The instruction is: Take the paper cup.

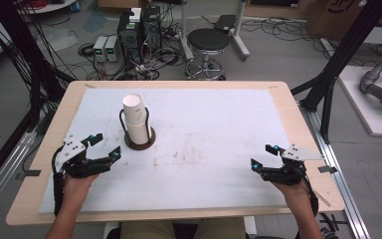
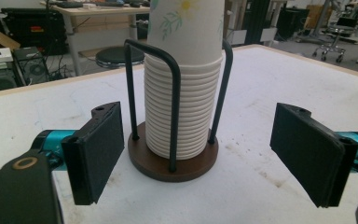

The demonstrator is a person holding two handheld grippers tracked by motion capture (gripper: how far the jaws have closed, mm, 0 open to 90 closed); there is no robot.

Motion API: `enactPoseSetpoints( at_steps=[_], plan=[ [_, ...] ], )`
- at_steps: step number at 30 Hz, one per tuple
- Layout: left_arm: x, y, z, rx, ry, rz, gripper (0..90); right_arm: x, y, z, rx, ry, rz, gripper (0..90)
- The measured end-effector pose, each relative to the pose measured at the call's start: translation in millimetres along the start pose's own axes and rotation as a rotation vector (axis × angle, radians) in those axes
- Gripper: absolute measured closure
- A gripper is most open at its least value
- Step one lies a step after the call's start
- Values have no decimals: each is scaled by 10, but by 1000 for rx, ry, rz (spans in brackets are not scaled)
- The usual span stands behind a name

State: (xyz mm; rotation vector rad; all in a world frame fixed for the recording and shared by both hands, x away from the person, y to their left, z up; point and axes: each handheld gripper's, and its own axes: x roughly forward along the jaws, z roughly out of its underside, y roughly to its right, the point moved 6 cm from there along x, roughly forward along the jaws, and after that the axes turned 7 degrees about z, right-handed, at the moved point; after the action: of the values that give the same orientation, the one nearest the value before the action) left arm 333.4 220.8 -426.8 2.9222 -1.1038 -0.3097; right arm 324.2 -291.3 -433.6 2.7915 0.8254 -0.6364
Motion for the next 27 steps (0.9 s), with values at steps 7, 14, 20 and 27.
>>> enactPoseSetpoints(
  at_steps=[7, 14, 20, 27],
  plan=[
    [8, 16, -5, -6, -4, 8, 174, -4, -26, 2, -3, -7, -7, 205],
    [35, 41, -23, -31, 5, 40, 173, 13, -34, -2, -7, -5, -12, 205],
    [46, 55, -63, -34, 10, 45, 172, 11, -40, 11, 6, -12, -22, 205],
    [74, 43, -139, -53, 7, 50, 169, 10, -70, -13, -3, -14, -29, 205]
  ],
)
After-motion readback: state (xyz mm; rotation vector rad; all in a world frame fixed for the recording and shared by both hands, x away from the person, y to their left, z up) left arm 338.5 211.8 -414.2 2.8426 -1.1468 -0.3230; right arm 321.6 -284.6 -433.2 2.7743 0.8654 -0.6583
